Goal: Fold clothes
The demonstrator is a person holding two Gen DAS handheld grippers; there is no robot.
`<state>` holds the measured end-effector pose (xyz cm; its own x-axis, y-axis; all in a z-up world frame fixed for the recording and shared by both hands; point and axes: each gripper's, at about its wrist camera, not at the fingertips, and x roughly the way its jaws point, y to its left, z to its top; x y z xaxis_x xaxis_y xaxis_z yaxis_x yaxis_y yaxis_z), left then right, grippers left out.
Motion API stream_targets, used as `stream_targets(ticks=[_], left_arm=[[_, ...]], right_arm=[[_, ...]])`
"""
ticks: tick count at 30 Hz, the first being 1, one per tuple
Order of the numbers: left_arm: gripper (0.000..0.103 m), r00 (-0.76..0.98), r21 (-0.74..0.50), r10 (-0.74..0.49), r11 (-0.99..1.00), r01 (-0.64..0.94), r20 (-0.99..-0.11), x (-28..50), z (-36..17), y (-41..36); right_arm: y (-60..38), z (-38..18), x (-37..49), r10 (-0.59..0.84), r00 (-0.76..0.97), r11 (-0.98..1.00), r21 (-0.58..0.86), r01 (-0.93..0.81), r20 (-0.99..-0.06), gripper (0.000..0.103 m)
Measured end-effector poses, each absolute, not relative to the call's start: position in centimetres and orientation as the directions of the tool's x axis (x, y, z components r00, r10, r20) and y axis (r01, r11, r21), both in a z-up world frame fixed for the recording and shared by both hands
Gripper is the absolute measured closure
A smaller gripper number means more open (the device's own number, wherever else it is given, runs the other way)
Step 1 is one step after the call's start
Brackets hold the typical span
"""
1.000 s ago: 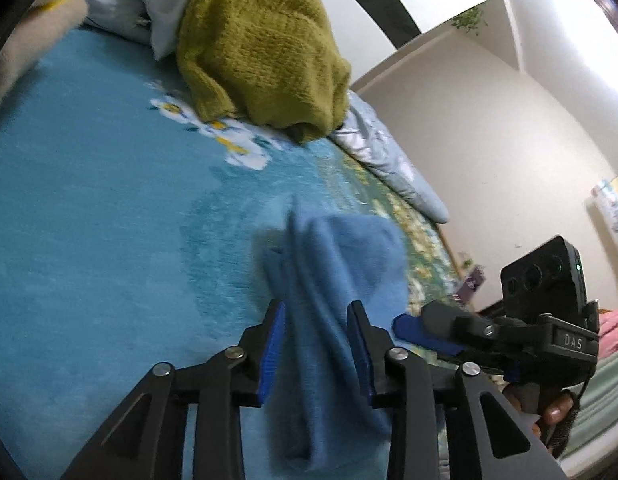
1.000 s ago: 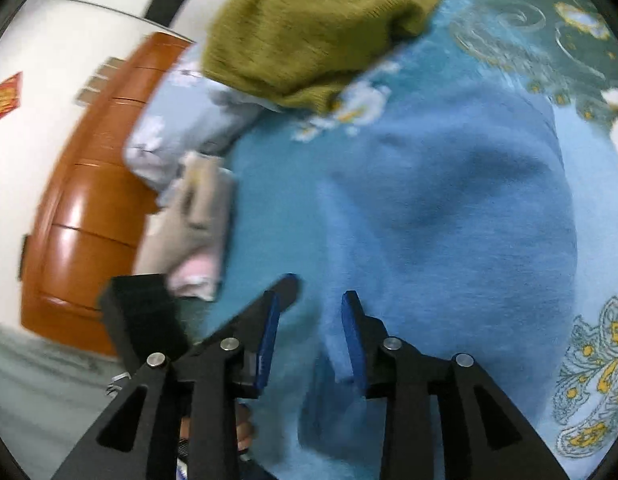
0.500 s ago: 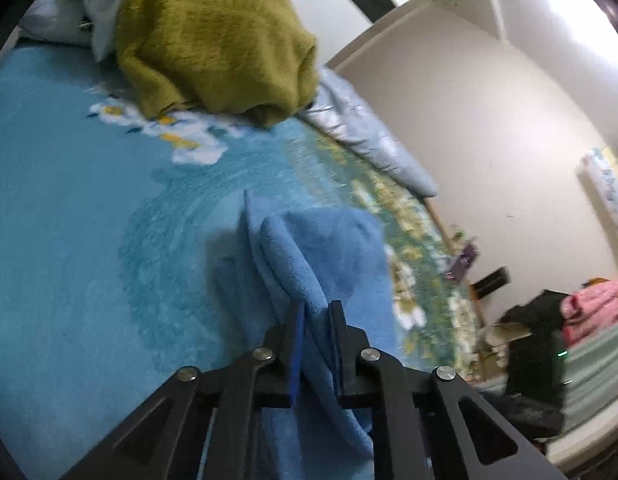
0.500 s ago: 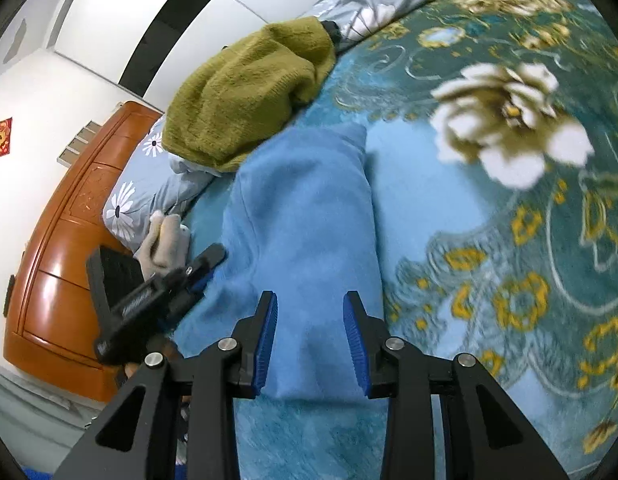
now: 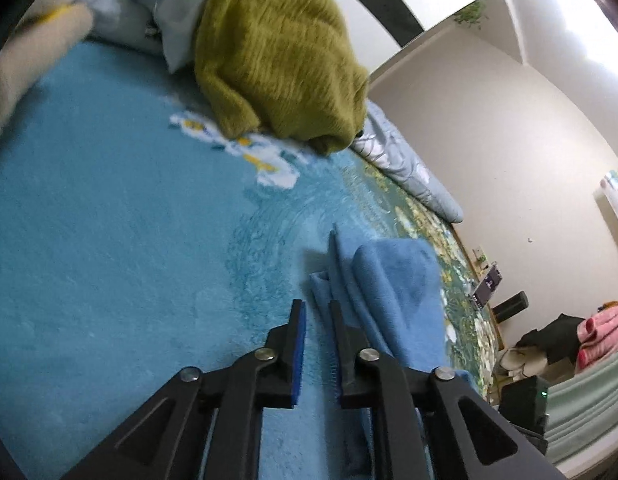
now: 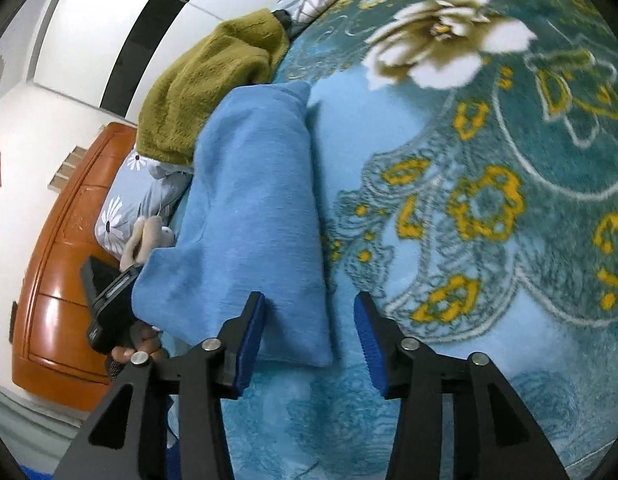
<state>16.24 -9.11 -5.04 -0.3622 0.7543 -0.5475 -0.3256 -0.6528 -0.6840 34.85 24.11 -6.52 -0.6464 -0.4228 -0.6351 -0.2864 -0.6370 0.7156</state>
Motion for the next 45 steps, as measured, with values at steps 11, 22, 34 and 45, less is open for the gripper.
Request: stream_targets(ticks=[11, 22, 34, 45], left_arm=[[0.069, -0.328, -0.692, 0.781, -0.624, -0.363, -0.532, 17.1, -4.7, -7.3], [0.061, -0.287, -0.685, 0.793, -0.609, -0.4, -0.537, 16.9, -4.4, -4.8], [0.057, -0.198, -0.644, 0.79, -0.594, -0.482, -0.58, 15.6, -4.0, 3.1], [0.052, -0.157, -0.66, 0.787, -0.592, -0.463, -0.596, 15.0, -5.3, 5.0]], right_arm=[[23.4, -7.5, 35.1, -0.518, -0.664, -0.548, 0.806, -0.227, -0.539, 0.069], [31.5, -2.1, 32.9, -0.459, -0.697, -0.645, 0.746, -0.164, -0.551, 0.089], [41.3, -3.0, 28.3, -0.394, -0.612, -0.738, 0.633, -0.233, -0.685, 0.084], [37.7, -1.9, 34.7, -0.434, -0.711, -0.568, 0.781, -0.26, -0.553, 0.061]])
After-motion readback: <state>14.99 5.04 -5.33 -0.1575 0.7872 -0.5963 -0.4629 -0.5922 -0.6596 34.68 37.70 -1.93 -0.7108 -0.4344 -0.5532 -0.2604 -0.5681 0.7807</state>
